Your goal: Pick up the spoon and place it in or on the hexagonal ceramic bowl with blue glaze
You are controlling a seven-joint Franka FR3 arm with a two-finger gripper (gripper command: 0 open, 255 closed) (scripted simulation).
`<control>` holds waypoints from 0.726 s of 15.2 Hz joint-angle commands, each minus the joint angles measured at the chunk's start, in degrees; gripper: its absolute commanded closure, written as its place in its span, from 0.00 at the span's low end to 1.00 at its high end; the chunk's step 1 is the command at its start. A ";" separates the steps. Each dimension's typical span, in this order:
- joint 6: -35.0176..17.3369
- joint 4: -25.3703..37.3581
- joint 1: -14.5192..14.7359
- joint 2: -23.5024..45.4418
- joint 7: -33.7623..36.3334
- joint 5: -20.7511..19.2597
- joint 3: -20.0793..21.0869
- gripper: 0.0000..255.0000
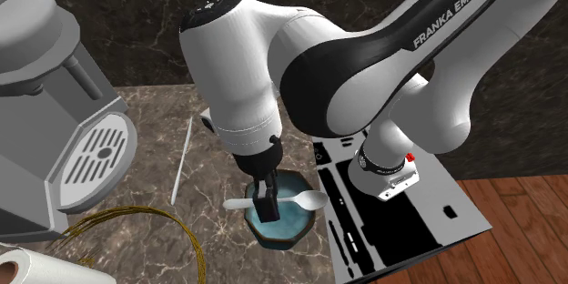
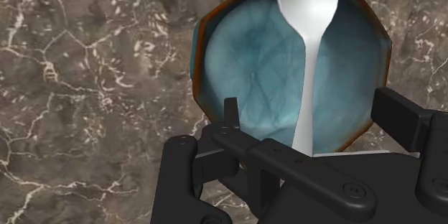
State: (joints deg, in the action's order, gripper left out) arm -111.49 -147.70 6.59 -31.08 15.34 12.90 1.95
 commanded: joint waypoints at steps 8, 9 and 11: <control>7.62 6.49 -0.71 -1.02 0.32 -1.26 -1.10 0.00; 7.62 6.49 -0.71 -1.02 0.32 -1.26 -1.10 0.00; 7.62 6.49 -0.71 -1.02 0.32 -1.26 -1.10 0.00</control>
State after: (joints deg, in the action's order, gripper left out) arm -103.88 -141.22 5.88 -32.10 15.66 11.64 0.85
